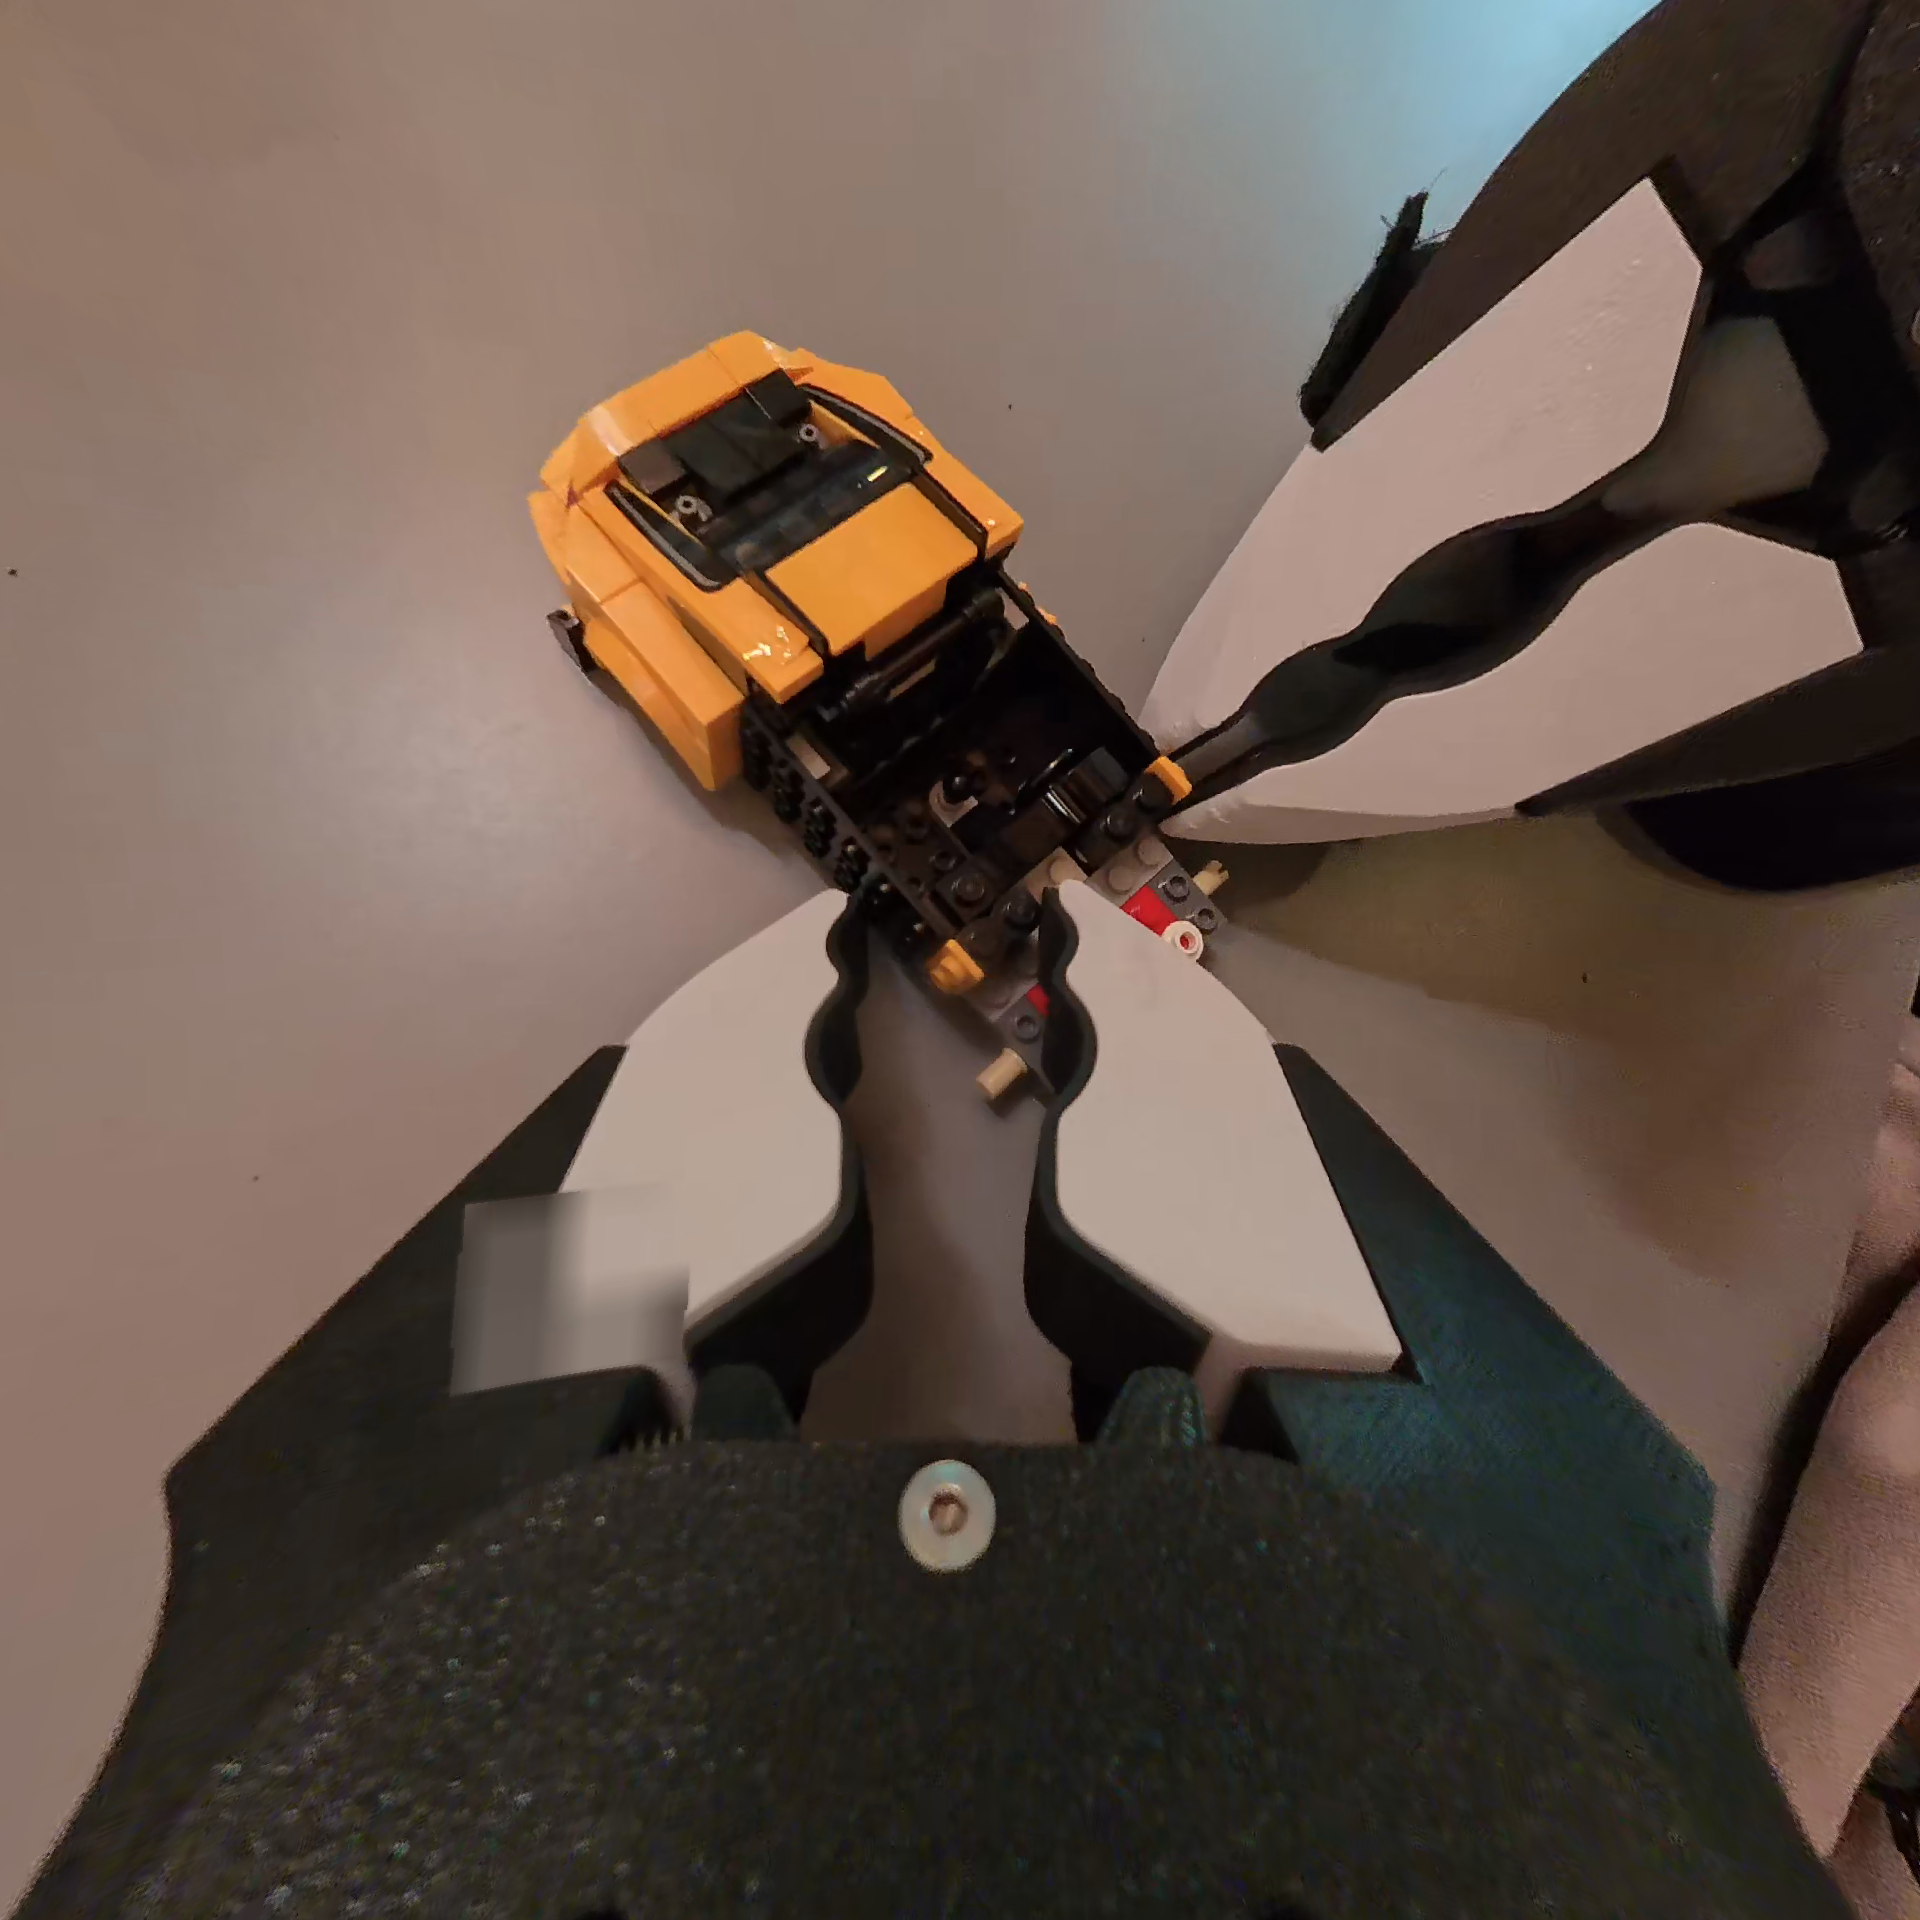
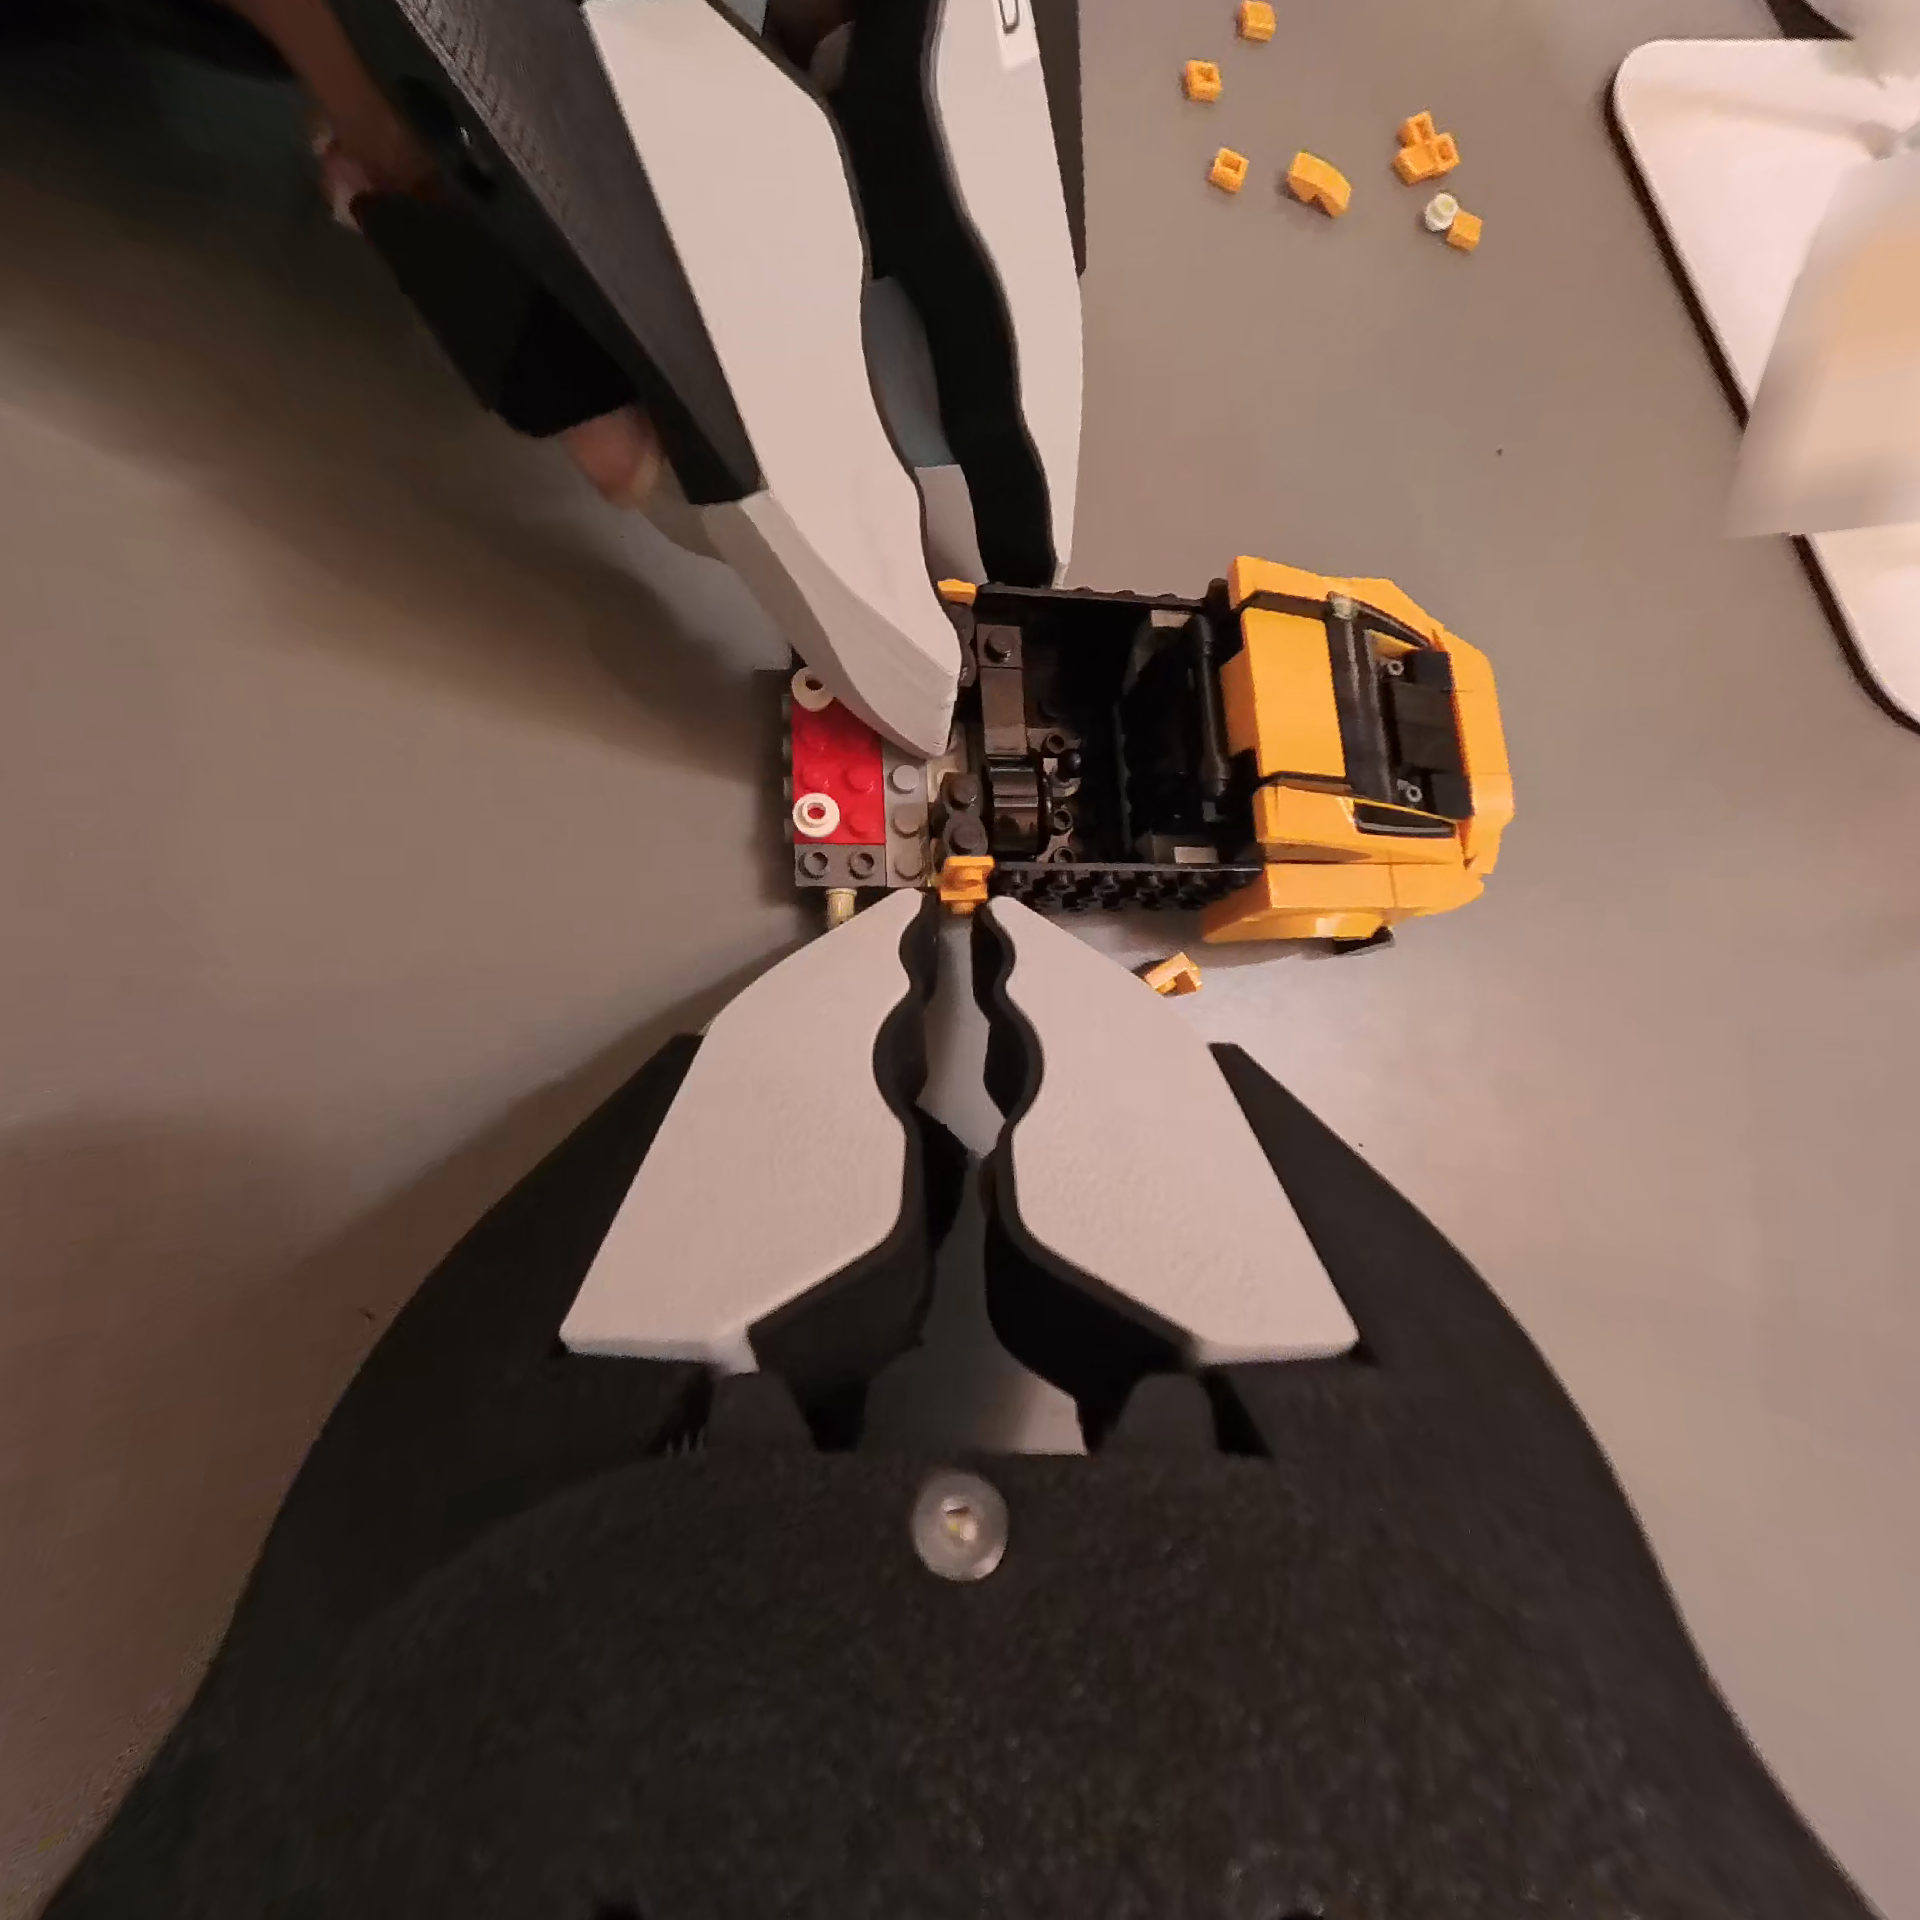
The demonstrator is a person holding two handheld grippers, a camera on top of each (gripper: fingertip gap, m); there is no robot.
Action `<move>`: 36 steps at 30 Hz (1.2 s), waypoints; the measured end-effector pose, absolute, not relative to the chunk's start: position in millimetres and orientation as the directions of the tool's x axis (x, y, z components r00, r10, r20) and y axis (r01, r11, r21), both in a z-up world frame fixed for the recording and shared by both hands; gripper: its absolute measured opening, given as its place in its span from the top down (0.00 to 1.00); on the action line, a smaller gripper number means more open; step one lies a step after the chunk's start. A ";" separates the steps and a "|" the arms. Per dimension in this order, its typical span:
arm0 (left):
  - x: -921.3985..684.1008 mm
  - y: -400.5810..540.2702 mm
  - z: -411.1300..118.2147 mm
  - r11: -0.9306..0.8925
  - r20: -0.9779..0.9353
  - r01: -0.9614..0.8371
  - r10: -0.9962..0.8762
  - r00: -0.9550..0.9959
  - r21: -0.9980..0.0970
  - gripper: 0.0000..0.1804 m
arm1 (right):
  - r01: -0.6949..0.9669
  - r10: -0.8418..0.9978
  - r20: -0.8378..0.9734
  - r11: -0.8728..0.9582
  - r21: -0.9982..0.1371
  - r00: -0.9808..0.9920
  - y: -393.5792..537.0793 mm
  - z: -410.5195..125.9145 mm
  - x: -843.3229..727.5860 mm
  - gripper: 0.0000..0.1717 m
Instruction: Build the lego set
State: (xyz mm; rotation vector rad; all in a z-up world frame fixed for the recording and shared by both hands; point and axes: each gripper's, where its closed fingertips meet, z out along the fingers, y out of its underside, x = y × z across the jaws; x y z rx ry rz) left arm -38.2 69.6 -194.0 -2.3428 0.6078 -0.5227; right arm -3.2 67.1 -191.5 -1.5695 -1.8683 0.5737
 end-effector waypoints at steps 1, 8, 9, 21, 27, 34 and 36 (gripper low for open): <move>-38.1 69.6 -194.1 -0.677 0.203 -0.287 -0.547 0.812 -0.677 0.82 | 0.701 0.979 0.176 0.194 -0.686 -0.098 67.1 -191.4 -3.0 0.97; -46.8 74.0 -193.9 -0.681 0.208 -0.259 -0.523 0.826 -0.685 0.82 | 0.666 0.976 0.206 0.198 -0.719 -0.068 69.5 -183.5 1.0 1.00; -46.9 73.5 -193.9 -0.678 0.208 -0.261 -0.528 0.824 -0.687 0.82 | 0.679 0.971 0.227 0.212 -0.703 -0.069 70.5 -185.9 3.6 1.00; -38.4 70.5 -193.2 -0.701 0.219 -0.232 -0.490 0.844 -0.675 0.83 | 0.711 0.994 0.111 0.078 -0.699 0.001 71.8 -186.0 -5.8 0.92; -40.8 71.2 -193.3 -0.708 0.223 -0.212 -0.468 0.855 -0.674 0.82 | 0.732 0.985 0.160 0.065 -0.678 0.061 73.7 -185.8 -7.0 0.94; -41.1 70.9 -193.3 -0.701 0.208 -0.224 -0.474 0.856 -0.678 0.83 | 0.742 0.982 0.189 0.107 -0.662 0.028 72.9 -185.9 -6.7 0.95; -41.3 70.8 -193.4 -0.700 0.208 -0.226 -0.477 0.854 -0.678 0.82 | 0.740 0.981 0.196 0.134 -0.659 -0.004 72.8 -186.1 -6.6 0.96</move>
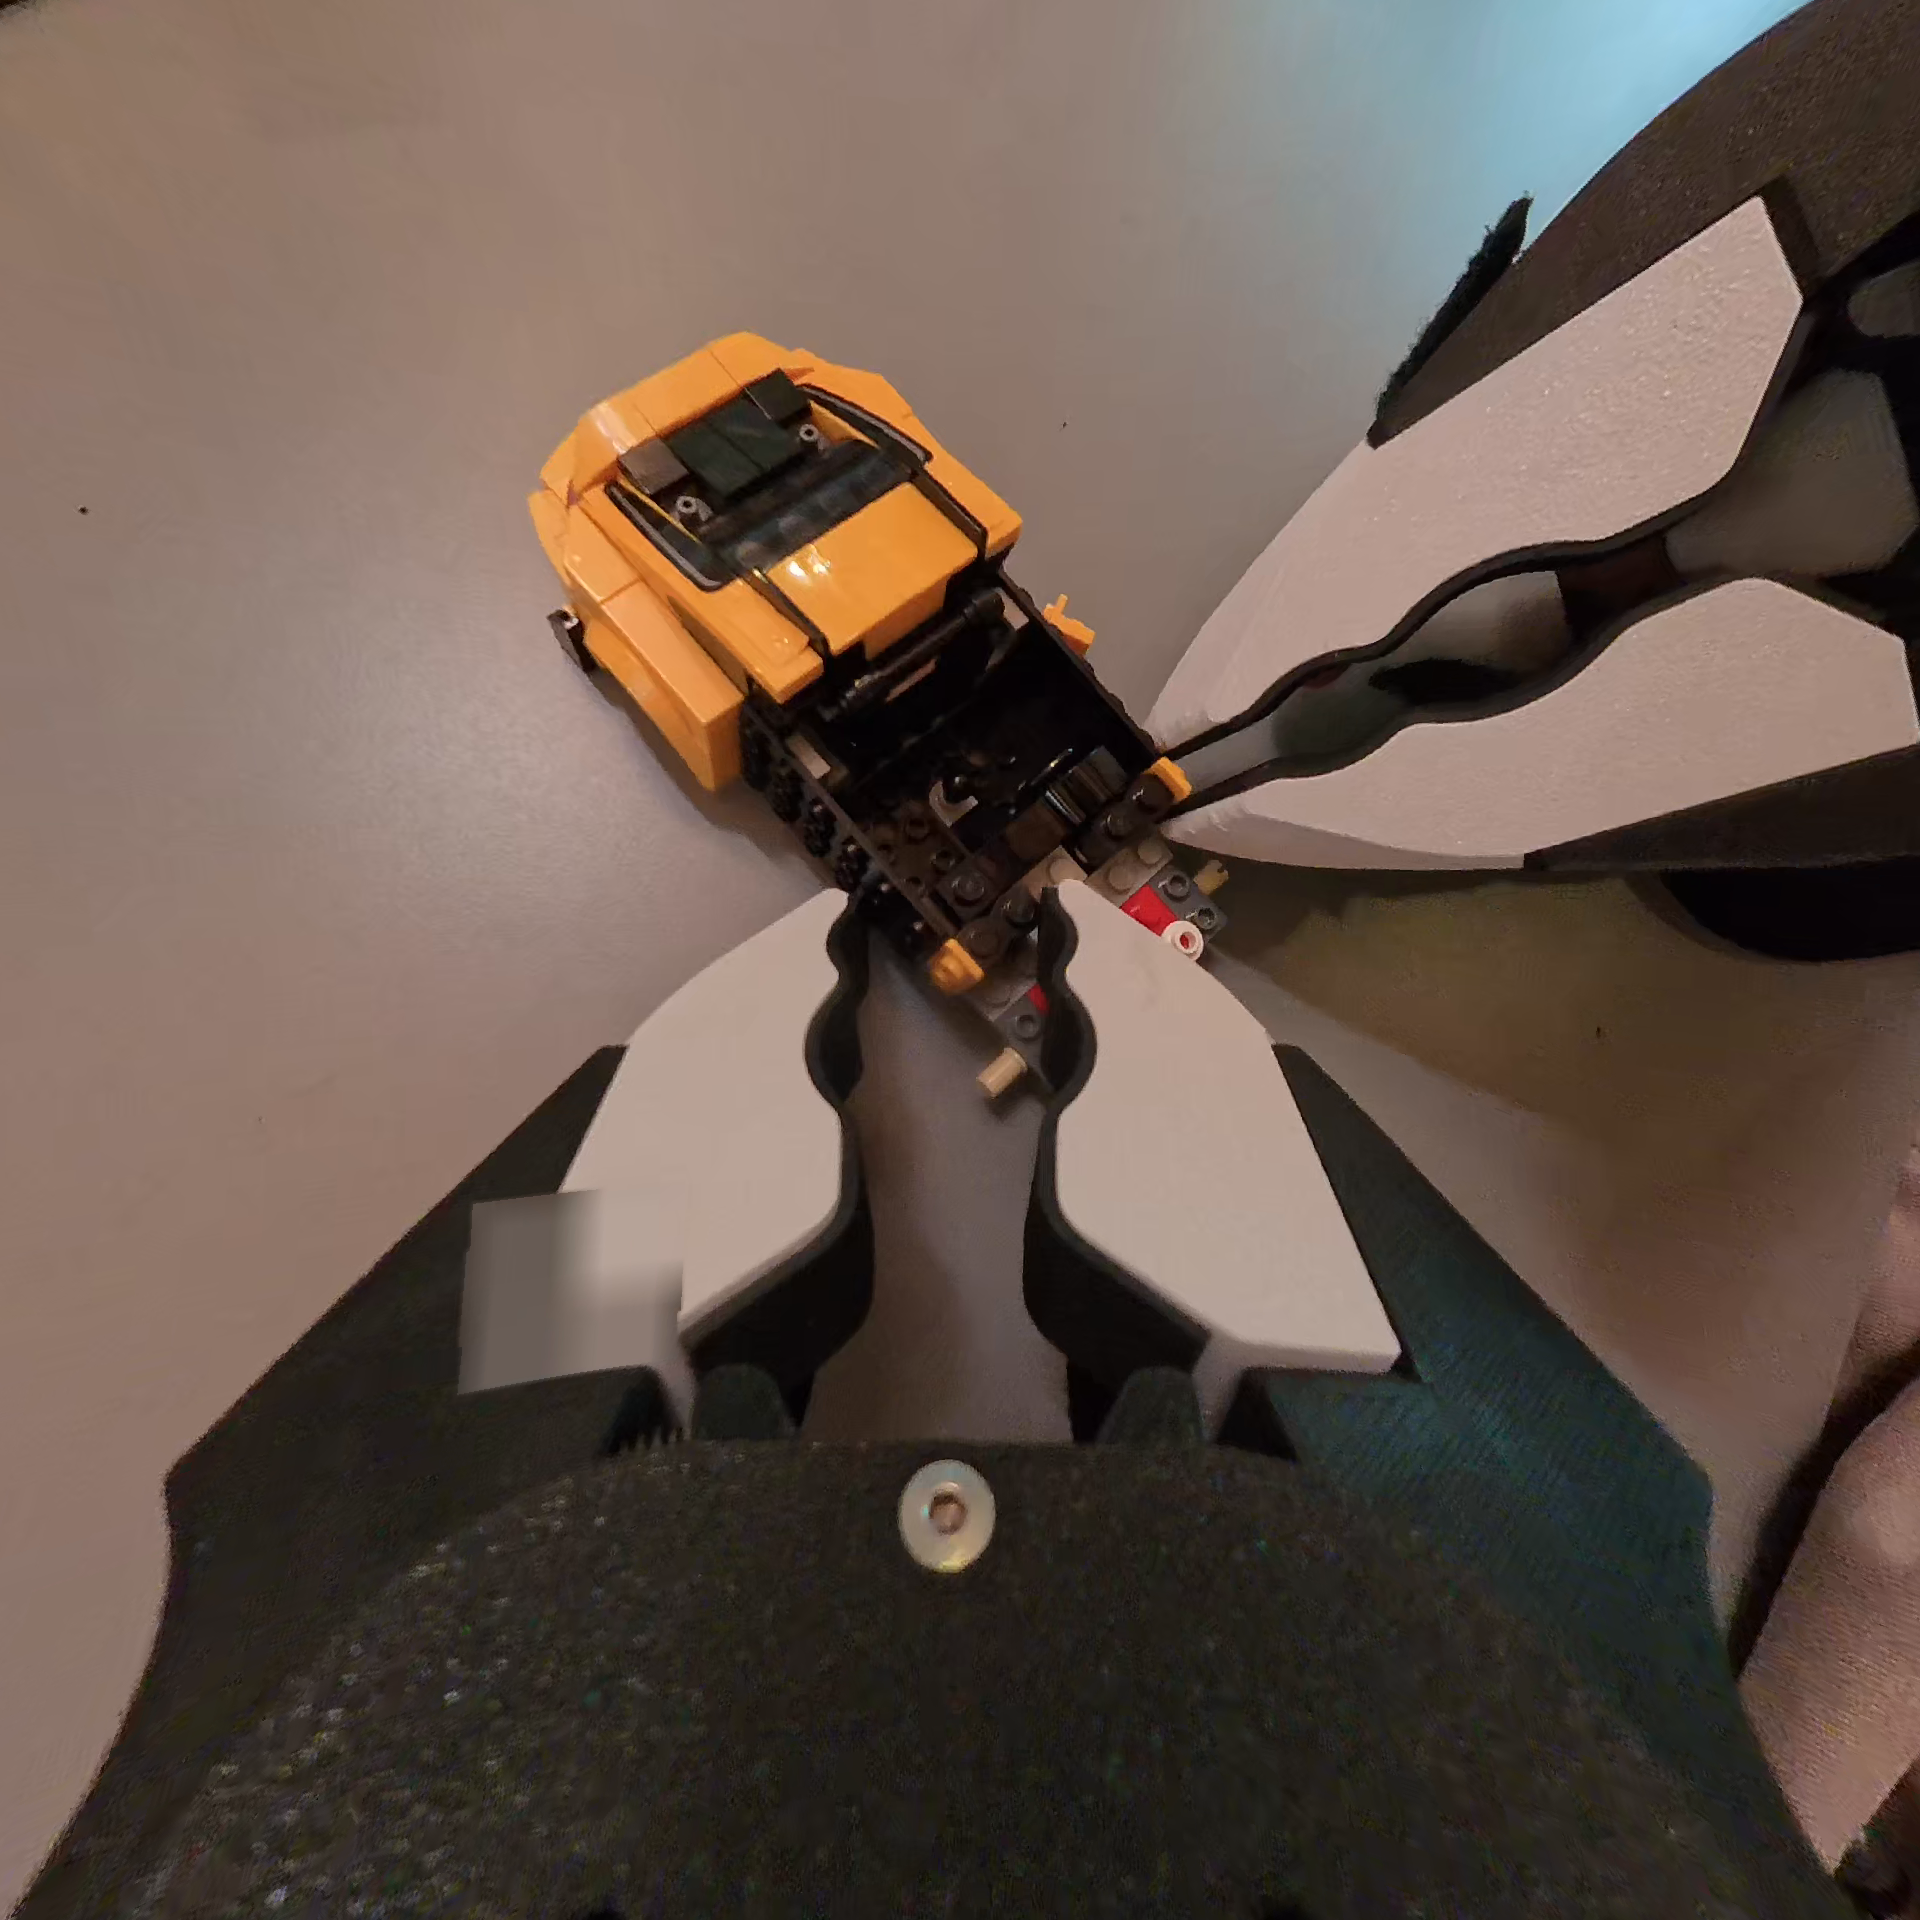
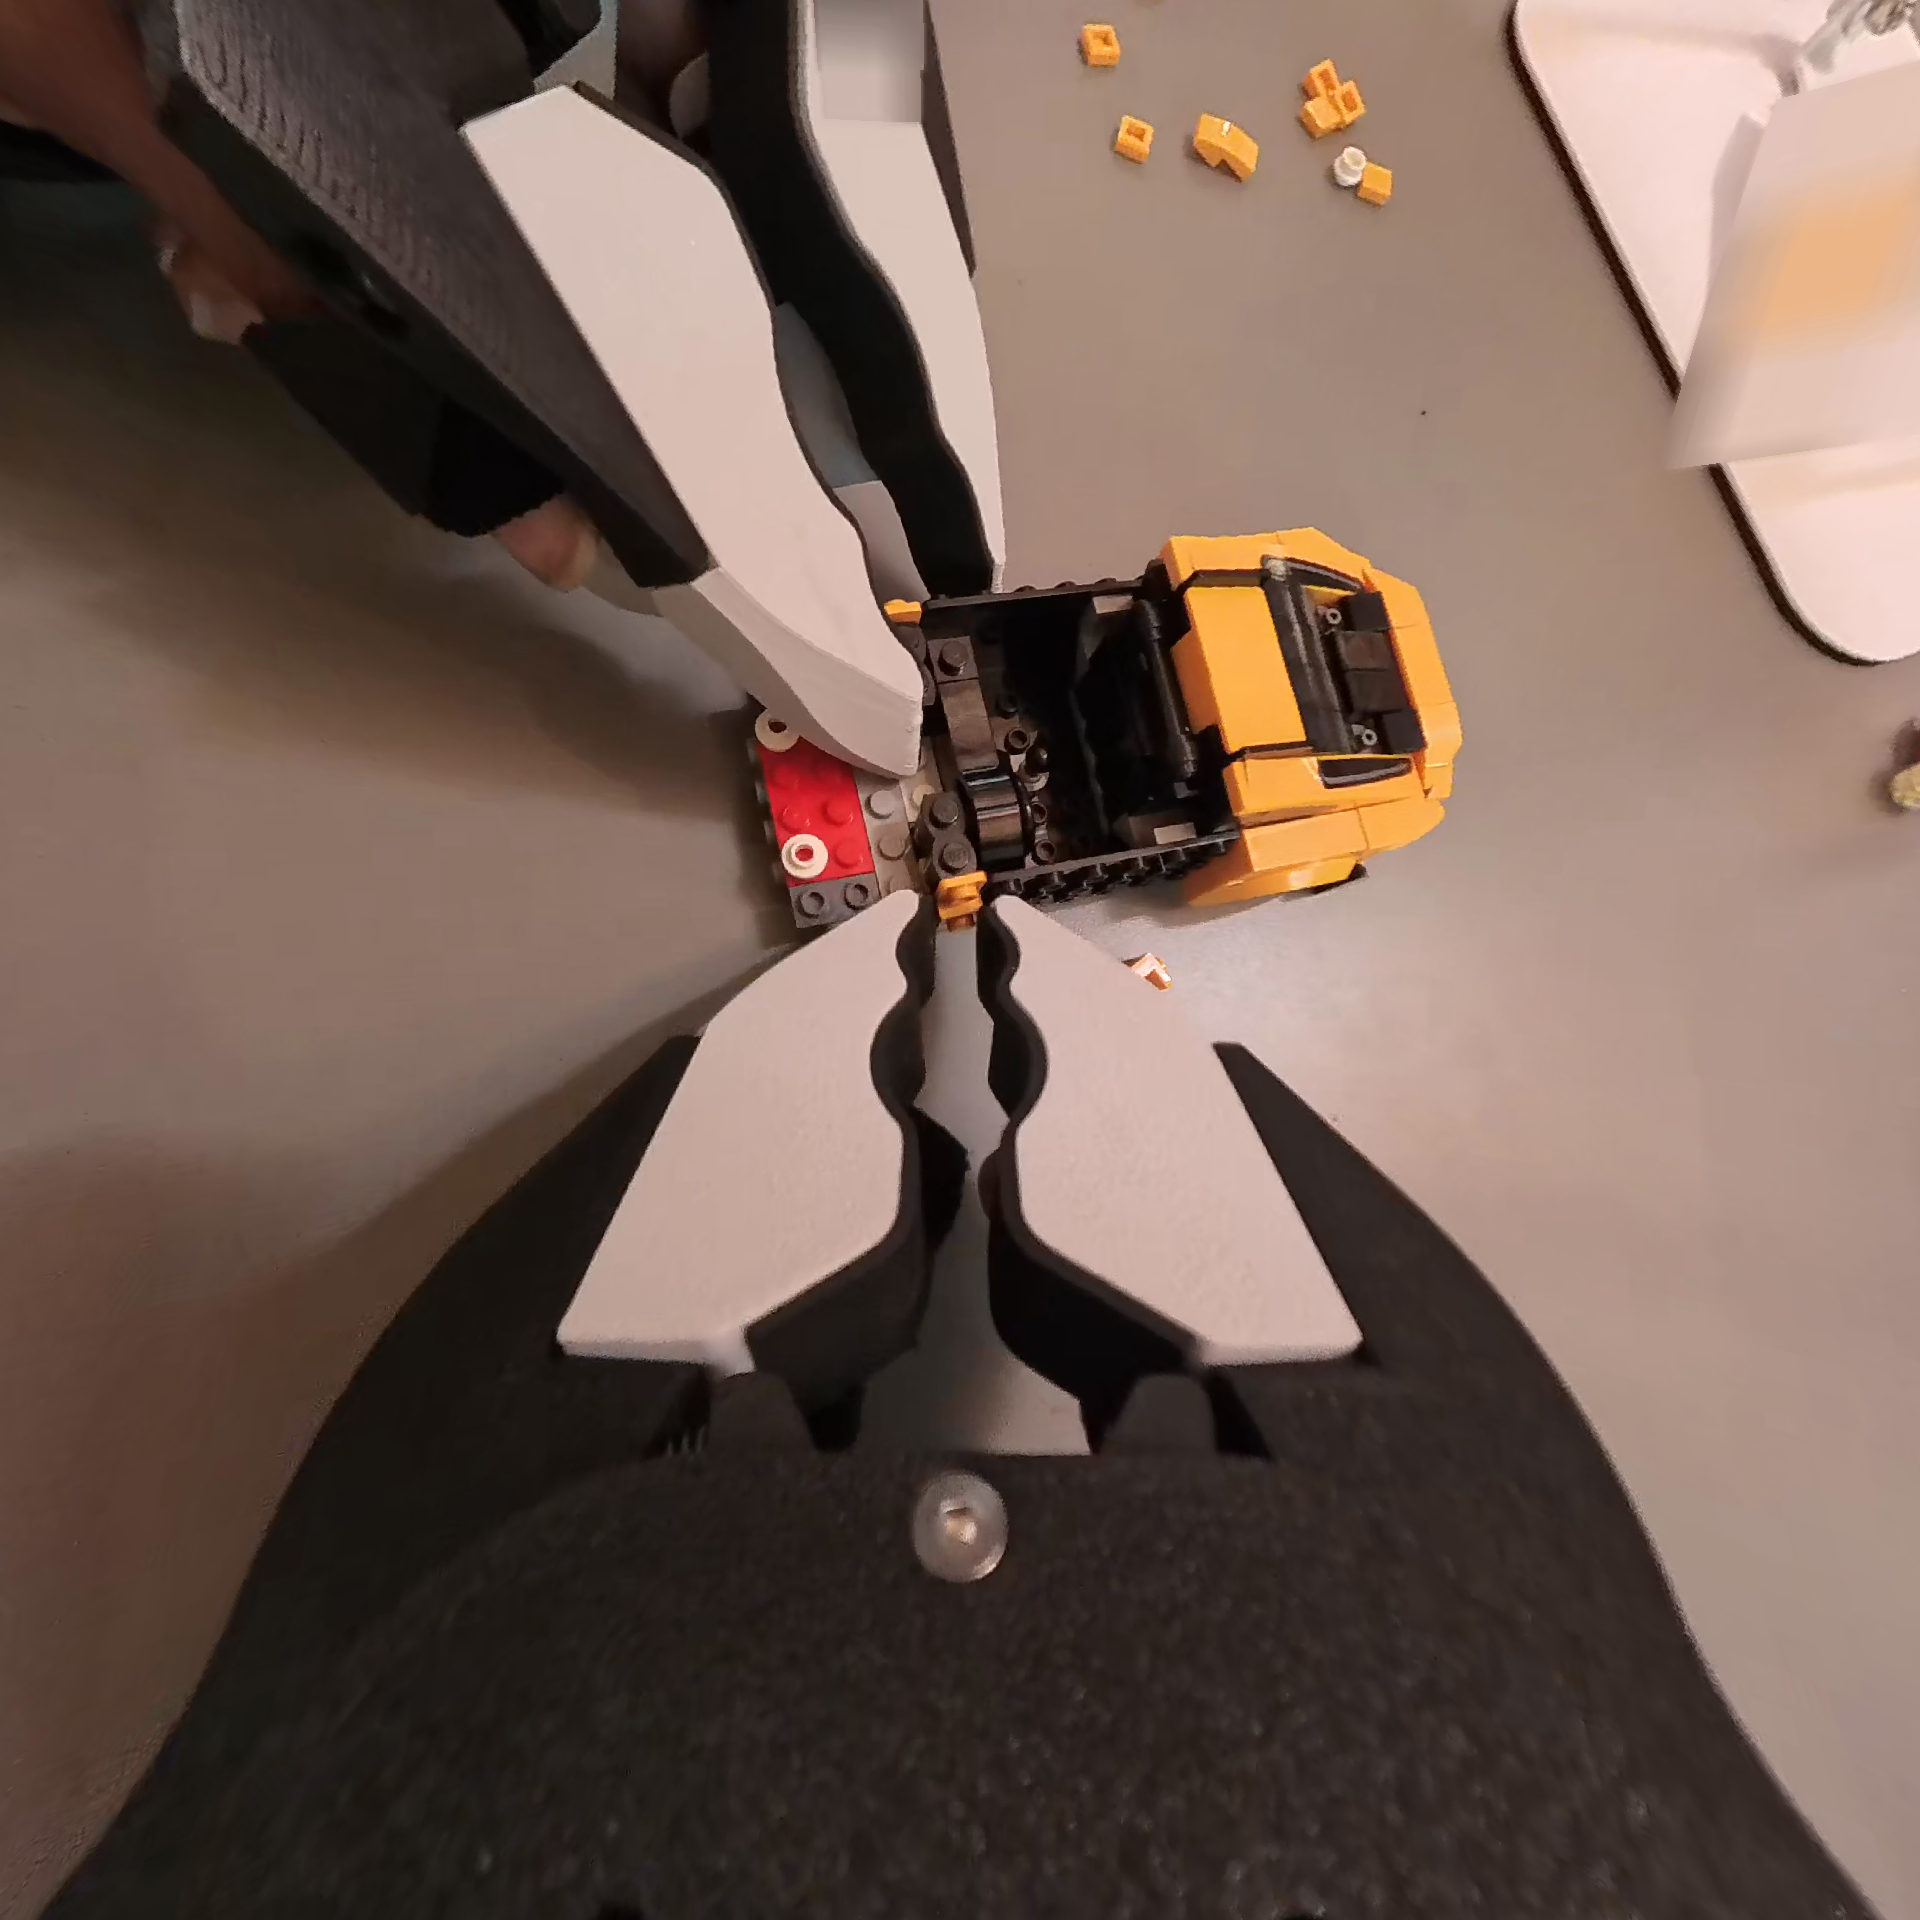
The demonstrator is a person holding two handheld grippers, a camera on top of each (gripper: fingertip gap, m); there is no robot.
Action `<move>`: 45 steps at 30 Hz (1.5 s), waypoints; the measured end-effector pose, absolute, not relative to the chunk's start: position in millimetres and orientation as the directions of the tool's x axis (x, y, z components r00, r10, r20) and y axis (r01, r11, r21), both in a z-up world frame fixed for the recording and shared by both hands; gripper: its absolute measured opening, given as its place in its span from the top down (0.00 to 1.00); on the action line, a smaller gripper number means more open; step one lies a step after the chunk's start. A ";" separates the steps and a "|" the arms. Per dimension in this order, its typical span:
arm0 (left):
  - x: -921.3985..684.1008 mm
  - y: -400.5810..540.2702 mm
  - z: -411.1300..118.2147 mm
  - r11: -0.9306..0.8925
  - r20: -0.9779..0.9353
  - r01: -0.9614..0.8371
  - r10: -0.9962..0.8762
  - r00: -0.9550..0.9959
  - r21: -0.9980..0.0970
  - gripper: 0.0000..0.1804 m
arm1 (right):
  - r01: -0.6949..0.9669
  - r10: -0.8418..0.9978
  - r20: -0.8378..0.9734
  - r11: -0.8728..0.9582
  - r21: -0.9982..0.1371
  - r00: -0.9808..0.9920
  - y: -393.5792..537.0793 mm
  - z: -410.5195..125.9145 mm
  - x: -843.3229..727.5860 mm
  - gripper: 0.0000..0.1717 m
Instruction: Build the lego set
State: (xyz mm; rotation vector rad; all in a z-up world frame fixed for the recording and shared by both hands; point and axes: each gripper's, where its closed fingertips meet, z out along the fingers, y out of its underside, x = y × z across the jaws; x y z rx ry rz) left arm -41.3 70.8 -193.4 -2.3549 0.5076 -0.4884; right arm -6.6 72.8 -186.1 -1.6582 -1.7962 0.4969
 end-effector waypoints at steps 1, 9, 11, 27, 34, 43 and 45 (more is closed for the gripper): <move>-41.3 70.6 -193.3 -0.699 0.207 -0.228 -0.479 0.853 -0.678 0.83 | 0.737 0.982 0.188 0.138 -0.662 -0.014 72.4 -186.2 -6.3 0.96; -38.4 69.9 -193.4 -0.689 0.208 -0.237 -0.497 0.842 -0.685 0.83 | 0.698 0.985 0.169 0.138 -0.702 -0.024 72.1 -186.7 -0.5 0.97; -37.1 69.3 -193.3 -0.688 0.213 -0.239 -0.504 0.837 -0.686 0.83 | 0.694 0.985 0.169 0.143 -0.706 -0.030 71.2 -186.5 1.0 0.97; -27.0 64.1 -193.2 -0.670 0.241 -0.268 -0.565 0.789 -0.692 0.83 | 0.679 0.979 0.175 0.198 -0.707 -0.104 63.3 -185.9 12.5 0.97; -35.1 64.7 -193.1 -0.657 0.218 -0.284 -0.573 0.790 -0.698 0.83 | 0.701 0.972 0.209 0.222 -0.678 -0.106 69.9 -186.3 31.7 1.00; -26.5 63.3 -192.6 -0.670 0.232 -0.279 -0.567 0.790 -0.688 0.83 | 0.711 0.979 0.173 0.199 -0.674 -0.110 54.2 -186.7 17.6 0.89; -26.1 62.9 -192.7 -0.672 0.228 -0.280 -0.564 0.794 -0.686 0.83 | 0.707 0.986 0.142 0.159 -0.689 -0.083 55.9 -183.6 12.9 0.90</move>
